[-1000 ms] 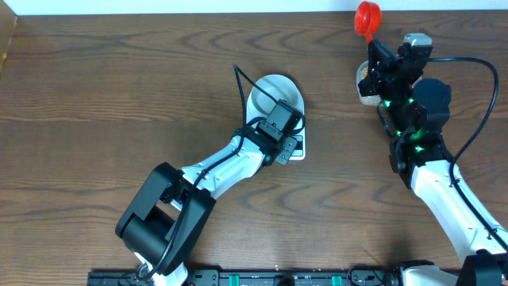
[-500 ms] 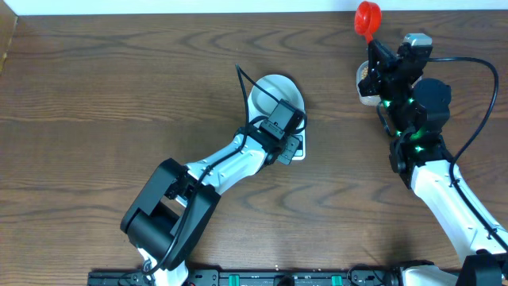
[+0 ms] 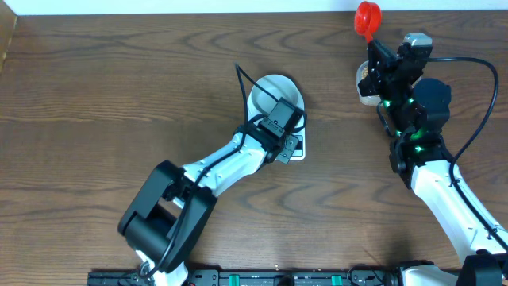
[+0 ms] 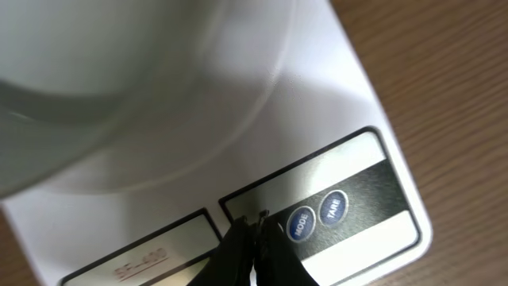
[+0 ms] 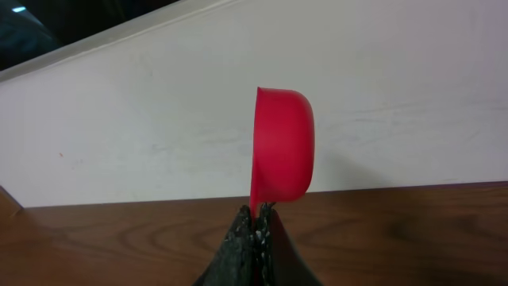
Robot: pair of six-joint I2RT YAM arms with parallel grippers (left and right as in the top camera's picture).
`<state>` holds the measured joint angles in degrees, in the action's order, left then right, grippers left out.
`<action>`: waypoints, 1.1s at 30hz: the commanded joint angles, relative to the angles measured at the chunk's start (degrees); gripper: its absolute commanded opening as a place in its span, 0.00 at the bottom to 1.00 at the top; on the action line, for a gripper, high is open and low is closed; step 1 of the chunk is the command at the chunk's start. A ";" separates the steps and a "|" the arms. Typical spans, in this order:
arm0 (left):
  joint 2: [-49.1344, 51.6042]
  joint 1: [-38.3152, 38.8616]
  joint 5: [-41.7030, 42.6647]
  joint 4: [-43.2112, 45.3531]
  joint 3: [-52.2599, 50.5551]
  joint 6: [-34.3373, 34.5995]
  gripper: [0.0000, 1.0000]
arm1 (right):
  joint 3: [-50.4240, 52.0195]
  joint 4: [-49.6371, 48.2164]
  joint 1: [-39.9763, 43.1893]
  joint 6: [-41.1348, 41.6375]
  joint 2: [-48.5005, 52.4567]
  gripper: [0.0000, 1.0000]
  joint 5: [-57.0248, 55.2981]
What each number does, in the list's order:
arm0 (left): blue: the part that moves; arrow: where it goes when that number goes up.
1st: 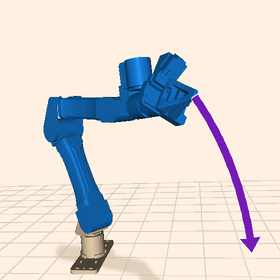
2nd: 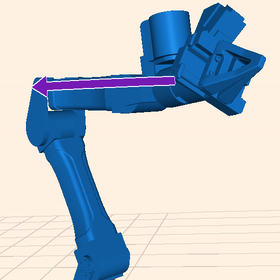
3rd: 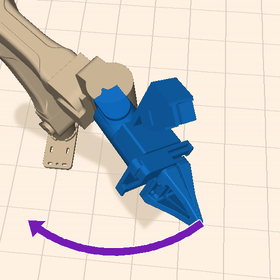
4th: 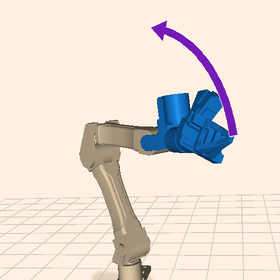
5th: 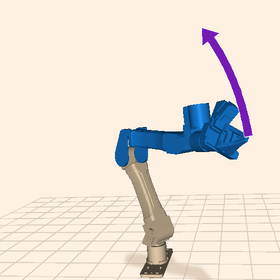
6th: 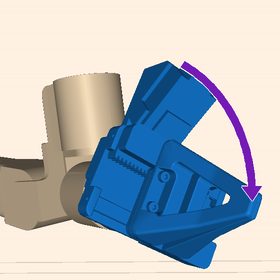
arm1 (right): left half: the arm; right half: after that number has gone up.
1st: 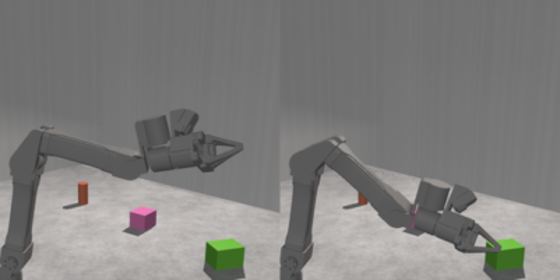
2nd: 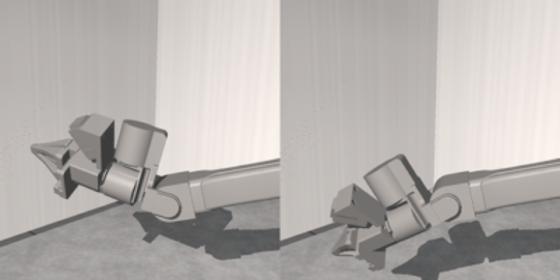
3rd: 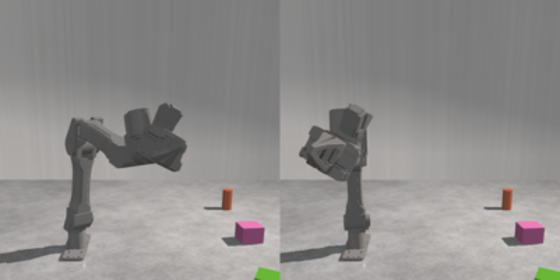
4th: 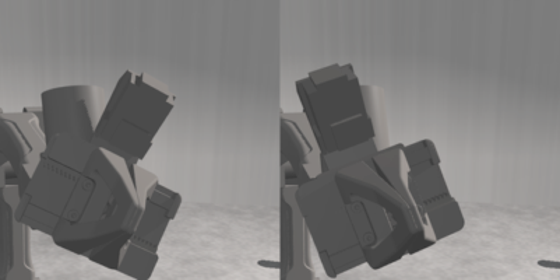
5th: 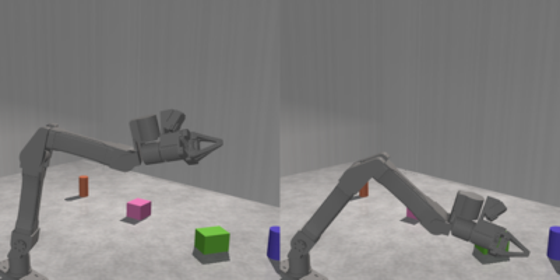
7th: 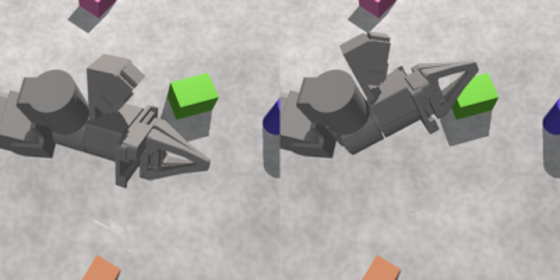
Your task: Scoop item into bowl and weigh 50g on scale
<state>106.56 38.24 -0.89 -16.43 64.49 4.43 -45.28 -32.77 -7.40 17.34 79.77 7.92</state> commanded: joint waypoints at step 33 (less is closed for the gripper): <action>0.42 0.68 0.48 -2.27 1.01 3.39 0.07 | -1.62 -0.17 0.28 -0.28 0.07 0.01 -6.23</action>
<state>105.67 38.96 -0.93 -18.65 65.19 6.42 -45.28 -32.80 -7.40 17.34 79.77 2.55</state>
